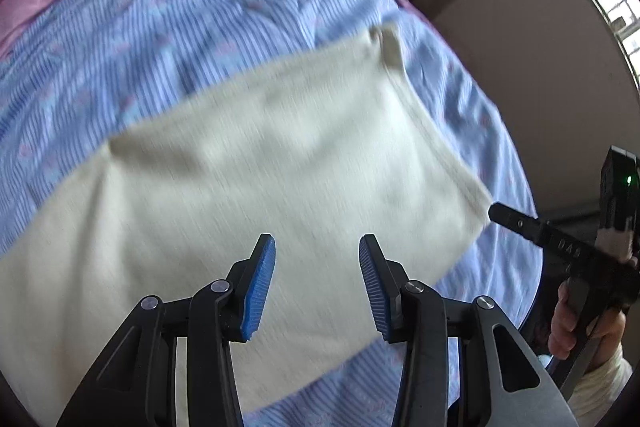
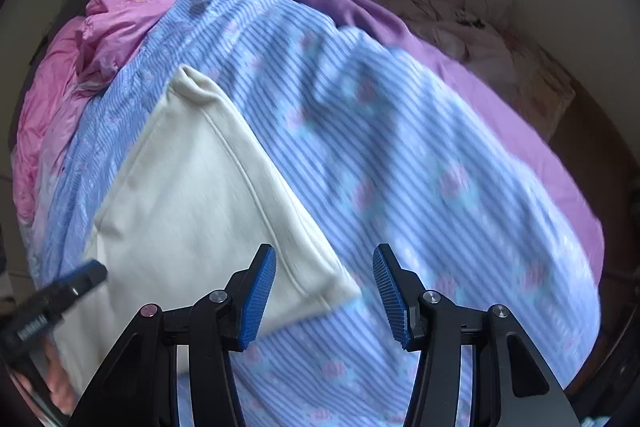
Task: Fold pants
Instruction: 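Open both grippers to release the trousers and raise the tools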
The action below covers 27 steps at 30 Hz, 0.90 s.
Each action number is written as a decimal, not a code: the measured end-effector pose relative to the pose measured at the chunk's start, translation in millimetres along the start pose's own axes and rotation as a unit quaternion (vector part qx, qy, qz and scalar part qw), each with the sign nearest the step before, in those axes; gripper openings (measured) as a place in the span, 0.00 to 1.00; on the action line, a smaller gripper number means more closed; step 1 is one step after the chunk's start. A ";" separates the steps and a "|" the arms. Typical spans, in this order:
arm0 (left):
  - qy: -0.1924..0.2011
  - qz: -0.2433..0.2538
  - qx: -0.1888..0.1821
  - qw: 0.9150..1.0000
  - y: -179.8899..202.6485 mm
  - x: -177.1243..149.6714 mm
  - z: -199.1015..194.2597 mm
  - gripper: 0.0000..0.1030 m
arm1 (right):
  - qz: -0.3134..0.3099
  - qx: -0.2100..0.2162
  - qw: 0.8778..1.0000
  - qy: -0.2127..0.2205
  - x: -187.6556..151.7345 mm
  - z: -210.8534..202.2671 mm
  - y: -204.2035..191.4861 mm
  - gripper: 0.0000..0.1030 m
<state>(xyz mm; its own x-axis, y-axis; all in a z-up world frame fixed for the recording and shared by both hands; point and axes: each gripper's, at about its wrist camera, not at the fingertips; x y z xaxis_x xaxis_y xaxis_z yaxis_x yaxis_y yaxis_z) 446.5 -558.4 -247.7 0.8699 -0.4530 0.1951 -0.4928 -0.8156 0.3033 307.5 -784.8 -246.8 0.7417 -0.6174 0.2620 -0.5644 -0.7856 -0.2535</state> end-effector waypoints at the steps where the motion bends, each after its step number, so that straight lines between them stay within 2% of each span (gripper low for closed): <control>1: -0.003 0.000 0.005 1.000 -0.3 -2.9 3.0 0.42 | 0.003 0.002 1.000 -0.003 -1.8 2.8 0.0 0.51; 9: -0.017 -0.040 0.016 0.999 -13.9 -19.2 8.0 0.42 | 0.019 0.021 1.000 -0.008 -5.5 28.2 -8.5 0.50; 10: -0.016 -0.042 0.019 0.999 -14.7 -22.6 6.1 0.42 | 0.015 0.019 1.000 -0.002 -4.9 27.8 -9.5 0.41; 11: -0.015 -0.045 0.021 0.999 -15.0 -25.0 4.2 0.42 | 0.006 0.016 1.000 0.005 -4.7 26.7 -11.3 0.20; 14: -0.013 -0.053 0.016 0.998 -16.2 -30.7 -1.3 0.42 | -0.002 -0.001 1.000 0.002 -3.4 25.4 -14.1 0.11; 16: -0.010 -0.059 0.012 0.998 -17.1 -35.8 -7.9 0.42 | 0.008 -0.009 1.000 0.002 -4.2 20.2 -11.5 0.09; 21: 0.004 -0.072 0.017 0.997 -24.7 -49.7 -29.5 0.42 | 0.059 -0.033 0.998 -0.006 -12.0 8.2 0.6 0.08; 24: 0.011 -0.078 0.024 0.997 -31.2 -59.7 -45.2 0.42 | 0.046 -0.054 0.997 -0.017 -13.3 10.6 -7.1 0.11; 26: 0.024 -0.080 0.029 0.996 -36.4 -68.6 -60.9 0.44 | 0.025 -0.094 0.995 -0.012 -14.7 -1.3 -20.0 0.31; 27: 0.030 -0.082 0.031 0.996 -37.6 -71.9 -67.5 0.46 | 0.011 -0.114 0.993 -0.002 -16.2 -10.3 -27.1 0.35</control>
<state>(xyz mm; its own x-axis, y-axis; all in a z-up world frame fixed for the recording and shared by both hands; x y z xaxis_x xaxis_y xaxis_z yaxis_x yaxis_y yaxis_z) 401.1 -470.9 -210.1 0.9348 -0.2908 0.2039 -0.3401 -0.8984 0.2780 307.0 -754.0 -234.5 0.7293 -0.6346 0.2558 -0.6476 -0.7609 -0.0409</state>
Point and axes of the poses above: each gripper's, at about its wrist camera, not at the fingertips, and z roughly the way its jaws point, y to its right, x to its top, and after that the axes turned 6 degrees about -z, right-handed
